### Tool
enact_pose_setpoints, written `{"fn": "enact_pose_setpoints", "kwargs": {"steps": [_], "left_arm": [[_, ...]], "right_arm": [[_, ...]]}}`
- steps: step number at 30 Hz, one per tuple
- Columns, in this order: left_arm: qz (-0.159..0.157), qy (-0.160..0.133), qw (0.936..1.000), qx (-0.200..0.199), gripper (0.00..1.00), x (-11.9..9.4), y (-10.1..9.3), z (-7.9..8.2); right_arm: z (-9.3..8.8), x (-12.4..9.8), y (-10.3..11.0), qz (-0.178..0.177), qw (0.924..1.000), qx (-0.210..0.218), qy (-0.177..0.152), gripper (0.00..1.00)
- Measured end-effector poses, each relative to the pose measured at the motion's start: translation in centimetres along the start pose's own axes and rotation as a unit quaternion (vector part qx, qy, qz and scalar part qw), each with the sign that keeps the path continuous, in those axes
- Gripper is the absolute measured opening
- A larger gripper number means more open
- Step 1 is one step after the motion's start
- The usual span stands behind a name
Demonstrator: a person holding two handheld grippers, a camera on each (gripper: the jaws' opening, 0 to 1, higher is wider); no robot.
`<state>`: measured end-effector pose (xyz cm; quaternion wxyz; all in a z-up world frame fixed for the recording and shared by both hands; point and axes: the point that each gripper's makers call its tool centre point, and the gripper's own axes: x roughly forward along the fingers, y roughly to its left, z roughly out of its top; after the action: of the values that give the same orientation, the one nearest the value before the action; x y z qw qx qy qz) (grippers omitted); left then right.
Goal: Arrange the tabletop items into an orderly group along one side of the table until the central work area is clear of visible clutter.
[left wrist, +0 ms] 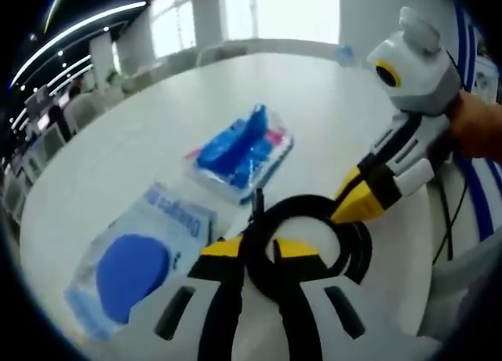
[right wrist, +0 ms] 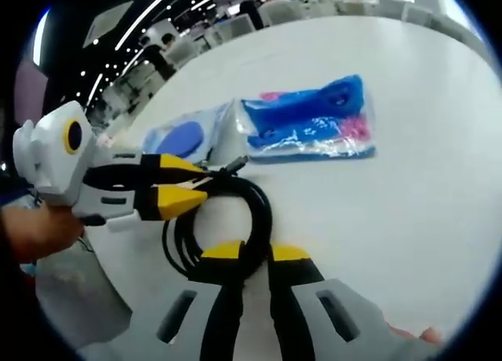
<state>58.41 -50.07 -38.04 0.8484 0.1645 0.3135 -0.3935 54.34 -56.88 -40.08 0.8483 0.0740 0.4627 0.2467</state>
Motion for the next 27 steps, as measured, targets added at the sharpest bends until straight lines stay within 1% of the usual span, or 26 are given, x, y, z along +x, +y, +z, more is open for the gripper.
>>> {"fn": "enact_pose_setpoints", "kwargs": {"steps": [10, 14, 18, 21, 24, 27], "left_arm": [[0.0, -0.007, 0.9999, -0.007, 0.17, -0.4, -0.1, 0.2], [0.002, -0.01, 0.9999, -0.008, 0.17, -0.6, 0.1, 0.4], [0.002, -0.012, 0.9999, -0.007, 0.17, -0.8, 0.1, 0.5], [0.002, -0.012, 0.9999, -0.008, 0.17, -0.8, 0.1, 0.4], [0.002, -0.013, 0.9999, -0.009, 0.18, -0.9, 0.1, 0.4], [0.003, -0.015, 0.9998, -0.01, 0.18, -1.1, 0.1, 0.4]], "right_arm": [[0.0, -0.1, 0.1, -0.001, 1.0, -0.006, 0.0, 0.11], [0.3, -0.3, 0.1, -0.002, 0.9999, -0.012, -0.008, 0.11], [0.4, -0.4, 0.0, -0.006, 0.9998, -0.02, -0.007, 0.13], [0.9, -0.6, 0.3, 0.001, 0.9997, -0.017, -0.019, 0.11], [1.4, -0.7, 0.5, -0.002, 0.9993, -0.026, -0.025, 0.15], [1.6, -0.8, 0.6, -0.002, 0.9991, -0.03, -0.029, 0.15]]}}
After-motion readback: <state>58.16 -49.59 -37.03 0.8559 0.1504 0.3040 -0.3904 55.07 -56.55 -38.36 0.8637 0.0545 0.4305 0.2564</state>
